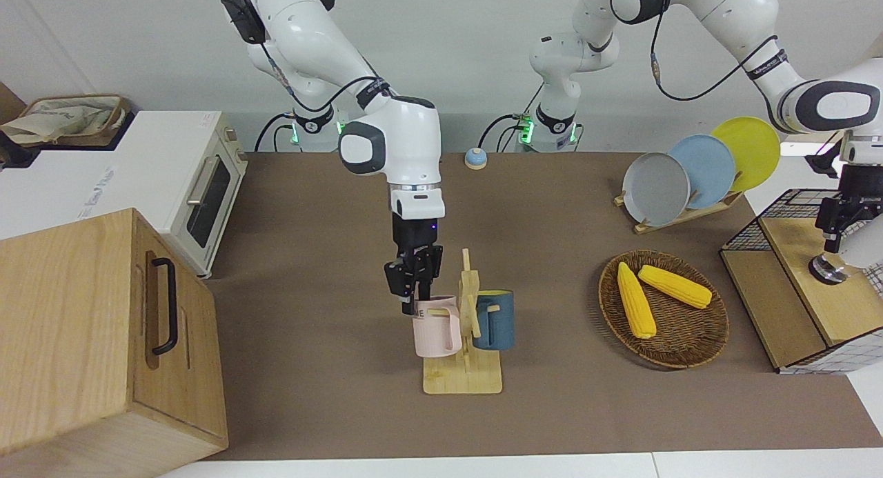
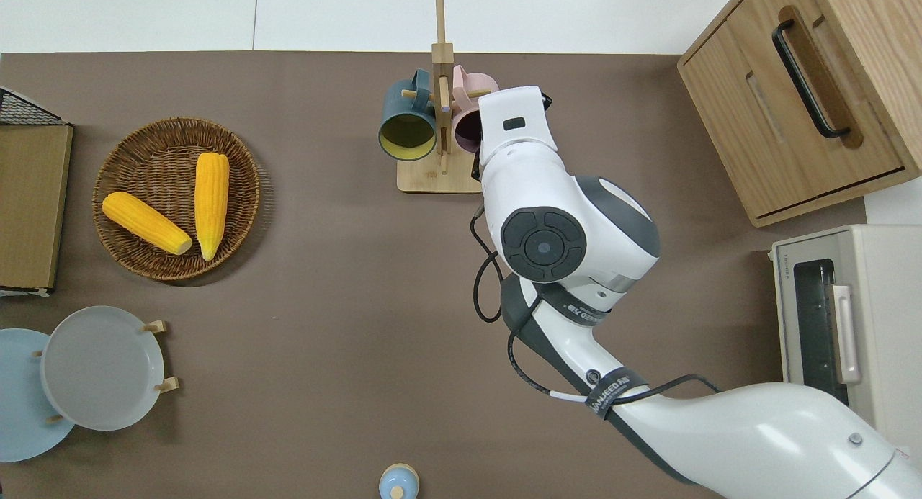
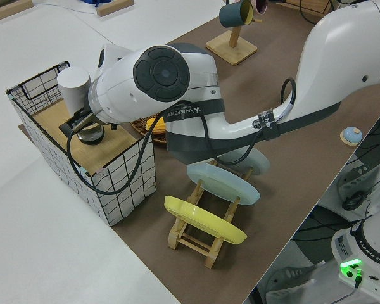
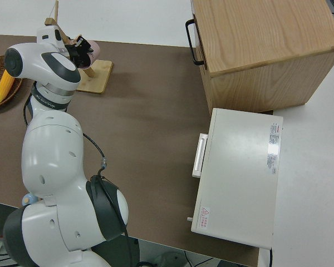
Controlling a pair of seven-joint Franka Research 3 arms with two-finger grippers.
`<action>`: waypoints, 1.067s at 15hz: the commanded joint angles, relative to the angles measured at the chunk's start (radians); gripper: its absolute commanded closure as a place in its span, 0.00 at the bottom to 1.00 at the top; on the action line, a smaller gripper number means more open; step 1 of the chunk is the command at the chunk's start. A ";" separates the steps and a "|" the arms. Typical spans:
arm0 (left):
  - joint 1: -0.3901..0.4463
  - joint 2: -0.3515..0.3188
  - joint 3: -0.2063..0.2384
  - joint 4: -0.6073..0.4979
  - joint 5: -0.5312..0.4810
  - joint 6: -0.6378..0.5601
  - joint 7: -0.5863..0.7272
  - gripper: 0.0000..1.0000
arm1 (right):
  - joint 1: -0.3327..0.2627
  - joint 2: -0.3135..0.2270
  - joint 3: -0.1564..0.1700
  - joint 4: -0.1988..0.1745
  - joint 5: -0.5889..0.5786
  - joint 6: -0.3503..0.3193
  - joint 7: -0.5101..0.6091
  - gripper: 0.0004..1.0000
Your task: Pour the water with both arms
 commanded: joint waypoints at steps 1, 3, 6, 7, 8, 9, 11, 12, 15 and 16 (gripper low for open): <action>0.007 0.007 -0.005 0.001 -0.028 0.021 0.029 0.00 | -0.005 0.028 0.005 0.041 -0.023 0.023 0.018 0.63; 0.005 0.007 -0.005 0.001 -0.028 0.021 0.028 0.00 | -0.005 0.032 0.005 0.043 -0.023 0.023 0.018 0.63; 0.006 0.007 -0.005 0.001 -0.028 0.021 0.029 0.02 | -0.009 0.037 0.005 0.046 -0.027 0.023 0.016 0.63; 0.005 0.007 -0.005 0.001 -0.028 0.021 0.028 0.05 | -0.008 0.040 0.005 0.046 -0.027 0.023 0.018 0.67; 0.005 0.007 -0.005 0.001 -0.028 0.021 0.028 0.05 | -0.008 0.040 0.006 0.046 -0.029 0.024 0.018 0.69; 0.007 0.007 -0.005 0.001 -0.028 0.021 0.028 0.09 | -0.008 0.041 0.005 0.048 -0.029 0.023 0.018 0.70; 0.007 0.006 -0.005 0.001 -0.028 0.021 0.028 0.17 | -0.008 0.063 0.006 0.071 -0.033 0.023 0.016 0.73; 0.007 0.006 -0.005 0.001 -0.028 0.021 0.028 0.21 | -0.005 0.064 0.006 0.071 -0.033 0.021 0.016 0.77; 0.007 0.006 -0.005 0.001 -0.028 0.021 0.028 0.26 | -0.003 0.063 0.006 0.071 -0.033 0.021 0.016 0.81; 0.007 0.006 -0.005 0.001 -0.028 0.021 0.028 0.28 | -0.003 0.064 0.006 0.072 -0.033 0.021 0.016 0.82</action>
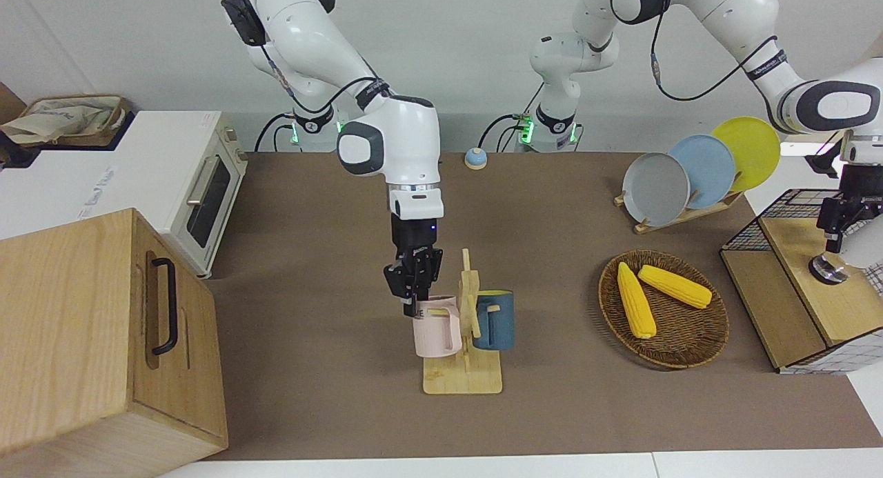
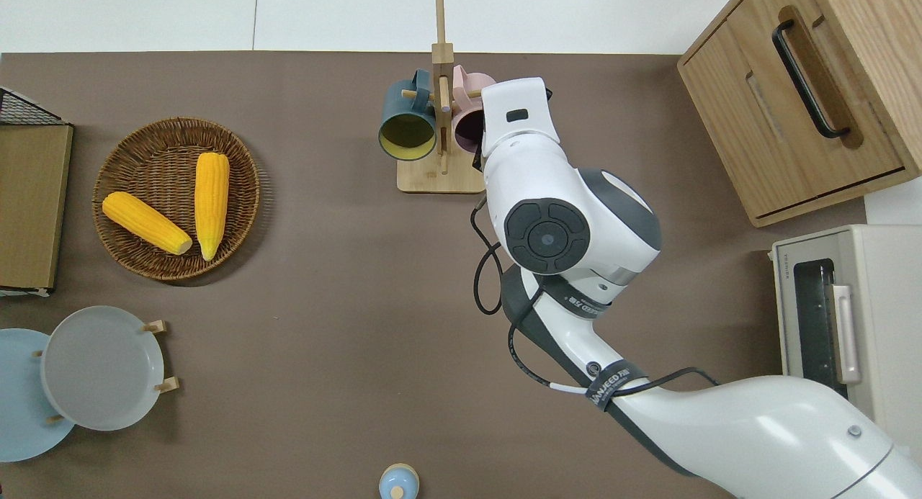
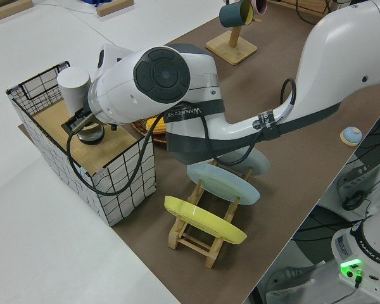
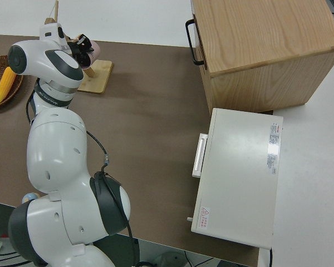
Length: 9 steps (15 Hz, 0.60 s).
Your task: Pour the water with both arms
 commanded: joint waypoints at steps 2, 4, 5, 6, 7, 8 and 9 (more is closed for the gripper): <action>0.006 0.006 -0.005 0.001 -0.021 0.018 0.026 0.35 | -0.004 0.023 0.009 0.026 -0.033 0.016 0.016 0.82; 0.004 0.006 -0.003 0.001 -0.020 0.018 0.028 0.46 | -0.004 0.023 0.009 0.026 -0.033 0.016 0.016 0.85; 0.004 0.004 -0.003 0.003 -0.020 0.018 0.028 0.53 | -0.004 0.023 0.009 0.026 -0.033 0.016 0.016 0.86; 0.004 0.004 -0.003 0.003 -0.020 0.018 0.028 0.61 | -0.004 0.023 0.009 0.026 -0.033 0.018 0.016 0.87; 0.004 0.003 -0.003 0.003 -0.018 0.018 0.028 0.69 | -0.004 0.024 0.009 0.026 -0.032 0.018 0.018 0.89; 0.004 0.004 -0.003 0.003 -0.018 0.018 0.029 0.78 | -0.004 0.024 0.009 0.024 -0.032 0.018 0.016 0.92; 0.004 0.003 0.000 0.003 -0.017 0.018 0.028 0.87 | -0.004 0.024 0.009 0.024 -0.032 0.018 0.016 0.94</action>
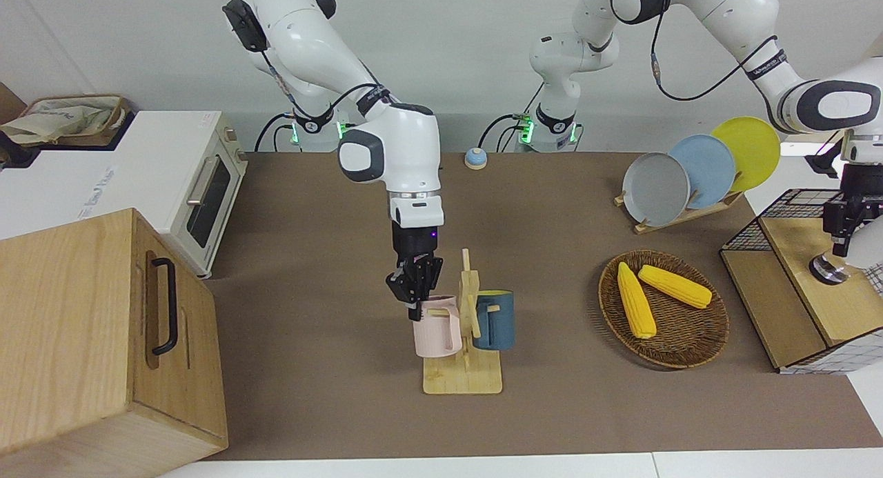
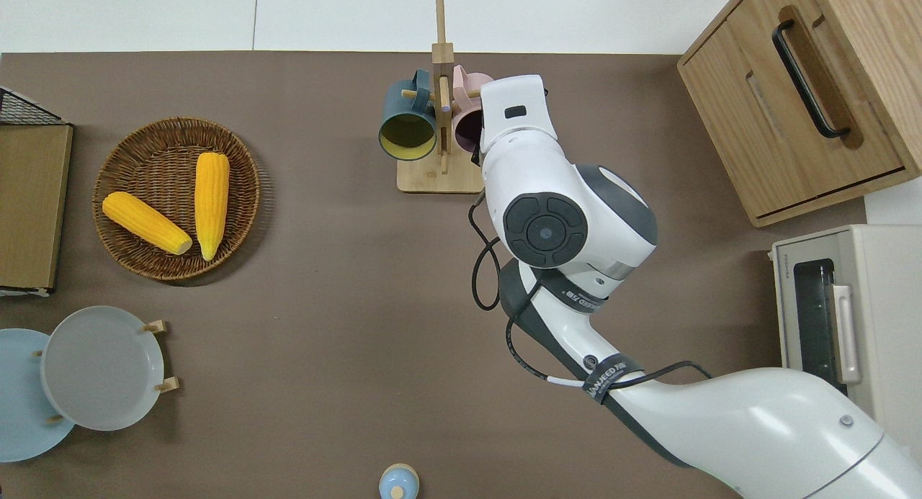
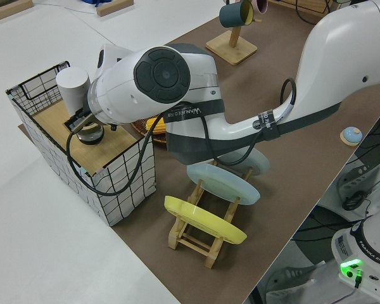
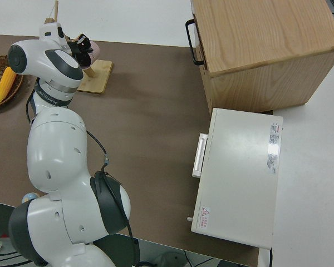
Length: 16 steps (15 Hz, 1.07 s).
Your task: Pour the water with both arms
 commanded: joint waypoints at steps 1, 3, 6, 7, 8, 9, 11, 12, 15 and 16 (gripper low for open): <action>0.003 0.003 0.000 0.002 -0.017 0.015 0.026 0.97 | -0.004 0.022 0.008 0.021 -0.032 0.016 0.016 0.95; 0.003 0.003 0.000 0.005 -0.017 0.015 0.026 1.00 | -0.006 0.022 0.008 0.021 -0.030 0.016 0.016 0.96; 0.002 0.003 0.000 0.010 -0.015 0.015 0.026 1.00 | -0.008 0.022 0.008 0.019 -0.030 0.016 0.018 0.97; 0.000 0.001 0.000 0.010 -0.015 0.015 0.026 1.00 | -0.009 0.022 0.008 0.019 -0.030 0.016 0.018 0.98; -0.003 0.001 0.001 0.010 -0.015 0.015 0.023 1.00 | -0.011 0.022 0.008 0.019 -0.030 0.017 0.018 0.97; -0.003 0.001 0.001 0.010 -0.015 0.015 0.023 1.00 | -0.011 0.022 0.008 0.019 -0.030 0.016 0.018 0.97; -0.004 0.000 0.001 0.010 -0.013 0.015 0.020 1.00 | -0.012 0.021 0.008 0.019 -0.030 0.016 0.018 0.97; -0.006 -0.002 0.001 0.010 -0.013 0.015 0.018 1.00 | -0.015 0.019 0.008 0.019 -0.030 0.017 0.019 0.97; -0.004 -0.002 0.003 0.014 -0.012 0.015 0.012 1.00 | -0.018 0.016 0.008 0.016 -0.030 0.017 0.021 0.97; -0.004 -0.002 0.003 0.019 -0.010 0.015 0.014 1.00 | -0.018 0.015 0.008 0.014 -0.027 0.016 0.021 0.97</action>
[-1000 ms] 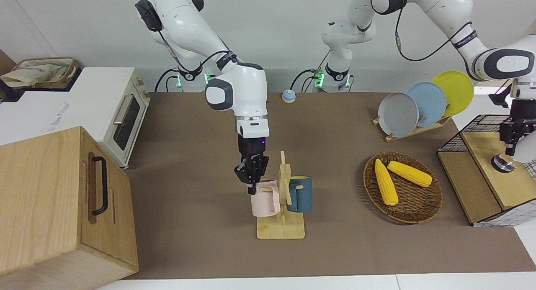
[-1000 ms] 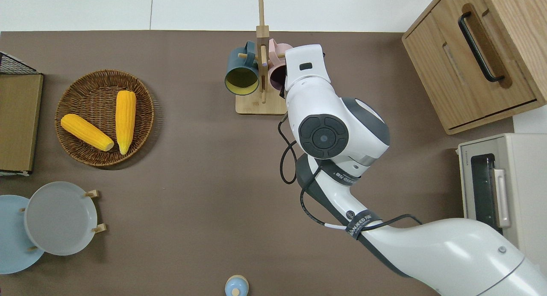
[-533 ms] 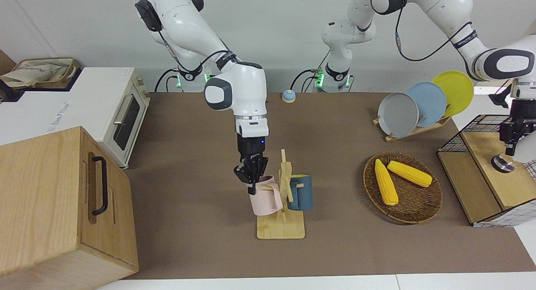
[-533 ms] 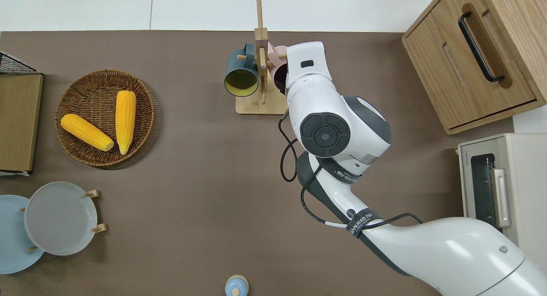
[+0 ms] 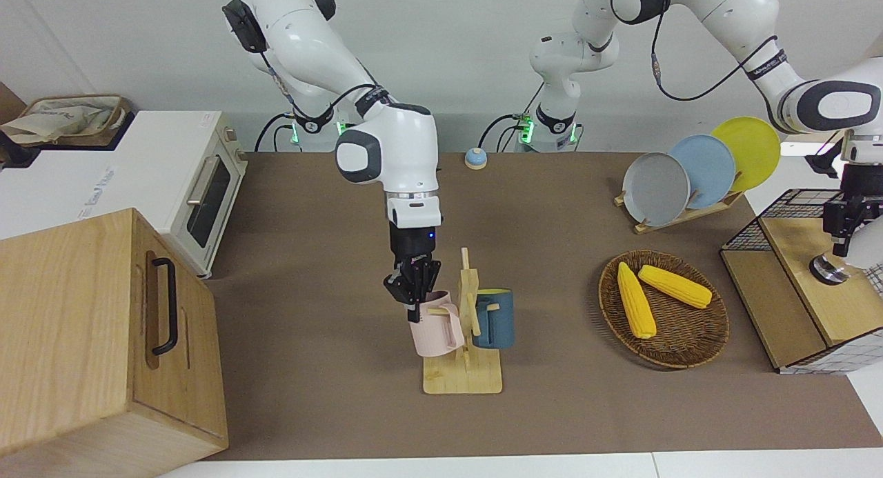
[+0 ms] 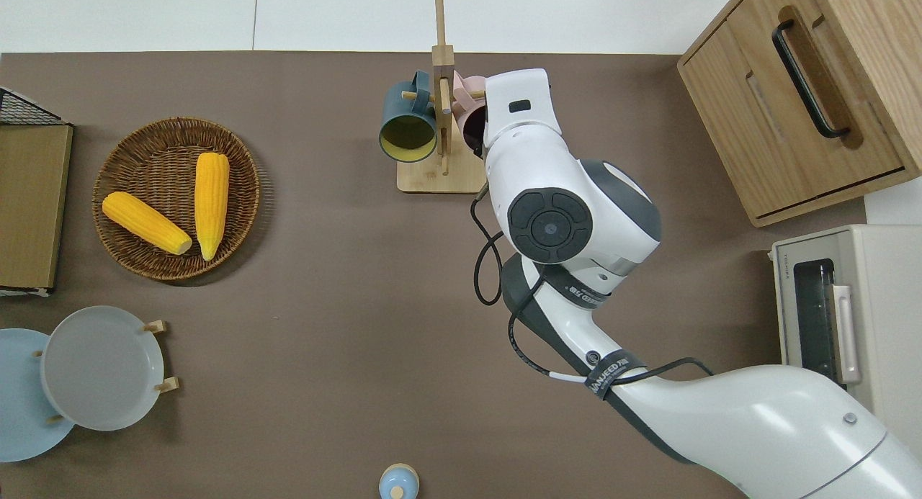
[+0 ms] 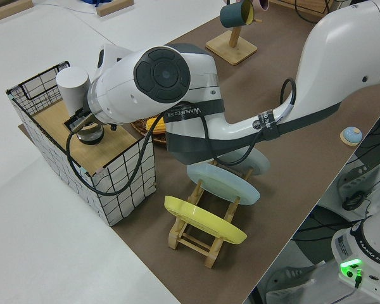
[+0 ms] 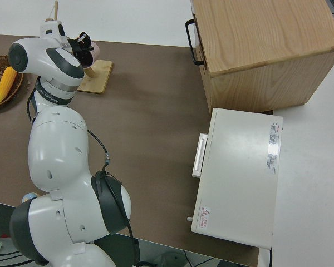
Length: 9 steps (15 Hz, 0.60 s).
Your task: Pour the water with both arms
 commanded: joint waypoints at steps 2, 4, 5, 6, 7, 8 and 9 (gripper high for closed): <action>-0.006 -0.005 0.003 0.020 -0.009 0.015 0.012 1.00 | -0.014 0.006 0.011 -0.002 -0.019 0.012 0.019 0.97; -0.007 -0.007 0.004 0.031 -0.006 0.014 0.007 1.00 | -0.014 0.000 0.011 -0.005 -0.018 0.010 0.019 0.97; -0.007 -0.008 0.006 0.035 -0.006 0.012 0.006 1.00 | -0.014 0.000 0.011 -0.005 -0.015 0.010 0.019 0.97; -0.007 -0.010 0.006 0.035 -0.004 0.012 0.003 1.00 | -0.014 -0.002 0.011 -0.005 -0.015 0.010 0.019 0.97; -0.007 -0.013 0.006 0.037 -0.004 0.011 -0.005 1.00 | -0.013 -0.003 0.011 -0.005 -0.013 0.009 0.019 0.97; -0.007 -0.014 0.006 0.037 -0.004 0.011 -0.007 1.00 | -0.013 -0.006 0.011 -0.005 -0.013 0.009 0.019 0.97; -0.007 -0.014 0.007 0.037 -0.004 0.011 -0.008 1.00 | -0.014 -0.011 0.011 -0.006 -0.012 0.007 0.019 0.97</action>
